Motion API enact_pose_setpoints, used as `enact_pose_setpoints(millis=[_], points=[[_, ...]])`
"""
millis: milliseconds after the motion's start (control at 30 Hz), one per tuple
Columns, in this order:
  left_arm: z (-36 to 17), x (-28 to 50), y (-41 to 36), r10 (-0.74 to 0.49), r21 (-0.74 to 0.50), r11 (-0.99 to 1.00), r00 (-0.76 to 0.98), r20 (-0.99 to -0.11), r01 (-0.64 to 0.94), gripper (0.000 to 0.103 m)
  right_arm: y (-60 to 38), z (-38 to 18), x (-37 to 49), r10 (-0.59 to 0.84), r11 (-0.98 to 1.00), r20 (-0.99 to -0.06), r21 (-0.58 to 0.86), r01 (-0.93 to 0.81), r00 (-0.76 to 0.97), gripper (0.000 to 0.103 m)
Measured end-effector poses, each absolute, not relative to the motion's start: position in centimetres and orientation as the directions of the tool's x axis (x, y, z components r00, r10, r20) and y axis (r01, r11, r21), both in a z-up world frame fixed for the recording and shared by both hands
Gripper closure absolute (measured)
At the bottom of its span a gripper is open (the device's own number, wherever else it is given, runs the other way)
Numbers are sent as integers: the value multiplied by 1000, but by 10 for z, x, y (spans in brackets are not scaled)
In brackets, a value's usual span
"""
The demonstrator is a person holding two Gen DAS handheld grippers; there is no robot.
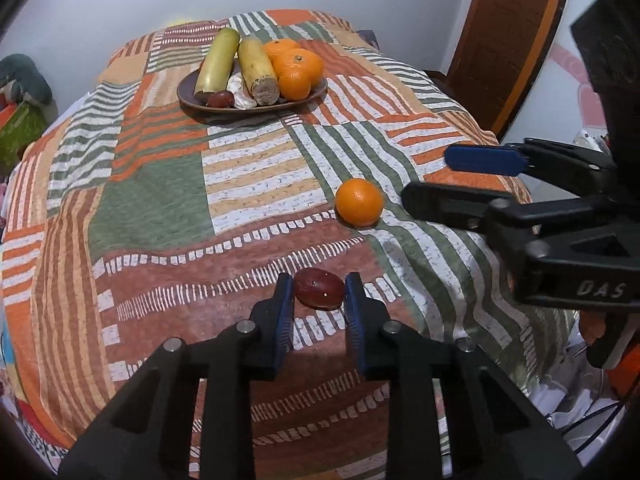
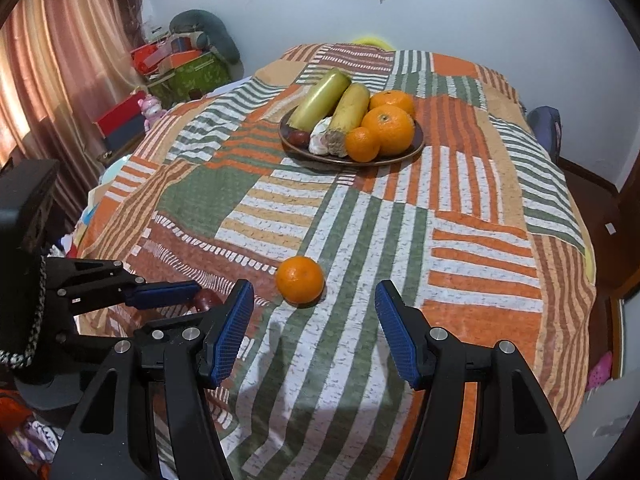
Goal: Organize fruits
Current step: 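Grasp another mandarin with the right gripper while the left grasps another red plum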
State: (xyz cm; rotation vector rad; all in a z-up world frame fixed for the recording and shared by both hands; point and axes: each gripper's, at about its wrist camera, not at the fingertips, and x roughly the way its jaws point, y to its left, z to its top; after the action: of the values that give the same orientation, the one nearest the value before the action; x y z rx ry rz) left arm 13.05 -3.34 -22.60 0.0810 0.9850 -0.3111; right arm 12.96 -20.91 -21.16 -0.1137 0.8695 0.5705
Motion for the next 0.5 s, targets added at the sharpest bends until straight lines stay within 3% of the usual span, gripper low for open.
enact_pose_setpoints(millis=[300, 400, 500], points=[[-210, 138, -3, -167, -57, 977, 568, -806, 207, 77, -193, -229, 151, 437, 835, -775, 160, -527, 457, 44], [-206, 142, 11, -148, -58, 984, 582, -799, 170, 77, -185, -239, 156, 431, 831, -794, 163, -532, 430, 50], [-204, 146, 22, -136, -58, 987, 589, -796, 148, 77, -179, -251, 160, 411, 830, -822, 158, -535, 395, 65]])
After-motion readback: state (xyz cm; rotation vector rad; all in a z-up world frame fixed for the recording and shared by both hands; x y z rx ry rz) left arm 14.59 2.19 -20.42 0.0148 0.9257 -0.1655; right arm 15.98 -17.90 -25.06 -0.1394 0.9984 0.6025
